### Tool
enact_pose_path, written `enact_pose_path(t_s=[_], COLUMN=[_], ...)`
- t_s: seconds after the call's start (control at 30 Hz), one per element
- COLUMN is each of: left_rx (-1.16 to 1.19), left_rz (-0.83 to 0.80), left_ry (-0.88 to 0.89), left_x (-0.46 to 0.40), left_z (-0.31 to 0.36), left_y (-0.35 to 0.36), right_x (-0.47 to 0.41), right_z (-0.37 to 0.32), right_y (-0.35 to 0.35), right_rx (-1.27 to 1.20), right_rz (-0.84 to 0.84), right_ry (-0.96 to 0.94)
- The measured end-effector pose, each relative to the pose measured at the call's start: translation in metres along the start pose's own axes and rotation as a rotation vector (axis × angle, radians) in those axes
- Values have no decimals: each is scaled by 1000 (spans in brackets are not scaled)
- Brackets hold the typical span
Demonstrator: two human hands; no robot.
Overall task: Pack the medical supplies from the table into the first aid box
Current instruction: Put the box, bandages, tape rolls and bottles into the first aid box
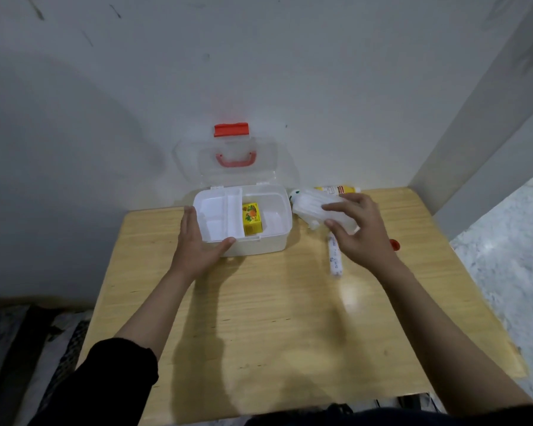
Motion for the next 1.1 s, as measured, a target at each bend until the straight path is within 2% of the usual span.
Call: enact_pose_path(t_s=[0.23,0.43,0.77,0.97,1.1], left_rx=[-68,-27,28,64,67], left_rz=[-42,-59,-53,-35,-33], left_ry=[-11,-6,-28,-33,-40], left_x=[-1,-2,-4,-4,-4], left_z=[2,1,-6,-7,-7], left_y=[-6,-8,-3,-1,-2], right_x=[-65,-73,-75,-78,-76], right_z=[-40,-39,-39,-30,-31], right_y=[79,128,155,140,147], right_rx=[231,303,442,317,373], right_rz=[-383,-521,-566,-388,-446], right_ry=[-137,-178,-217,-5,63])
Point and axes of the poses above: each hand's wrist, its own x-axis away from the middle knuckle, its own y-axis out of the palm, z = x × y, the point moved 5 cm from there along -x, towards the middle knuckle, and after that the axes turned 3 degrees about z, right-handed, at the moved point
